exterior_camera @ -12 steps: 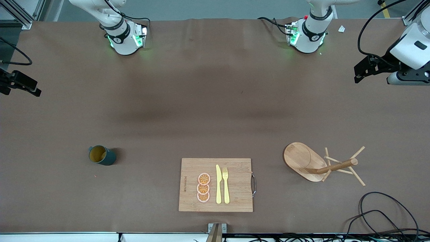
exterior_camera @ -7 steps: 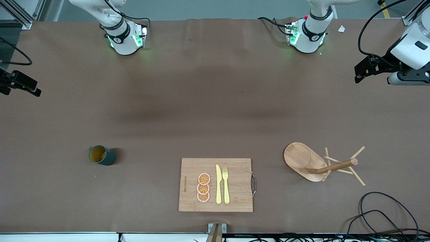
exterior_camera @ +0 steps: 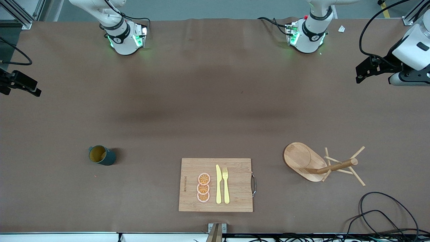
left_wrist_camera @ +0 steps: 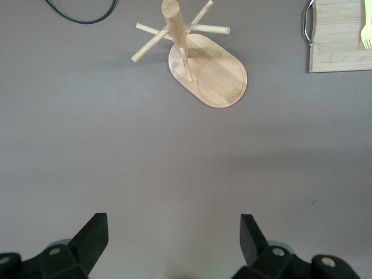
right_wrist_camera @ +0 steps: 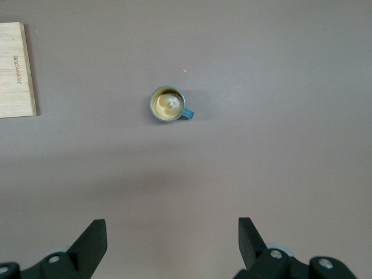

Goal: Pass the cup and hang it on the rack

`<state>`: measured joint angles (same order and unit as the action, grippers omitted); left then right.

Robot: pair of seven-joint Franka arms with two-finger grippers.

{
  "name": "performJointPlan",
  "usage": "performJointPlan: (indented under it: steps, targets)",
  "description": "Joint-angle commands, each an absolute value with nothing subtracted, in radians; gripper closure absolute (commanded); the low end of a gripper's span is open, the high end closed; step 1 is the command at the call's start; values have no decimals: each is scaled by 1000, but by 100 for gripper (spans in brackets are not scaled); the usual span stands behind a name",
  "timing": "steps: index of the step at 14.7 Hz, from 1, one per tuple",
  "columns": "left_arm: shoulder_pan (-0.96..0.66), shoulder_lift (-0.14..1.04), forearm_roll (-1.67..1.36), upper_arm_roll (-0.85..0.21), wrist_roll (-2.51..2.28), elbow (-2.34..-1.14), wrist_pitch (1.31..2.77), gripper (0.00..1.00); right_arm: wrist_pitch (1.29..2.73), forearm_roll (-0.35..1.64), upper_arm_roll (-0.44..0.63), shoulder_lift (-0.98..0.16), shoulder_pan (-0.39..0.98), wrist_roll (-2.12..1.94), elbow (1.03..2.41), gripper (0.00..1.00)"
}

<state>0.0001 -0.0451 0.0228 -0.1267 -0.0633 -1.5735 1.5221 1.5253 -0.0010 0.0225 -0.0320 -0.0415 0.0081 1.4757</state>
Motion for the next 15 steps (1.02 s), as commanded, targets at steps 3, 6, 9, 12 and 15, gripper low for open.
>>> performJointPlan:
  steps: [3, 6, 9, 12, 15]
  targets:
    - [8, -46, 26, -133, -49, -1572, 1506, 0, 1520, 5, 17, -21, -54, -5, 1480, 0]
    - [6, -46, 28, -133, -54, -1575, 1506, 0, 1522, 5, 17, -23, -52, -3, 1482, 0]
    - [8, -46, 28, -133, -54, -1575, 1506, 0, 1522, -9, 17, -23, -51, -6, 1483, 0]
    - [11, -44, 28, -133, -60, -1572, 1508, 0, 1525, -11, 18, -25, -57, -8, 1482, 0]
    - [11, -43, 28, -133, -60, -1569, 1508, 0, 1535, 6, 14, -72, -32, -20, 1482, 0]
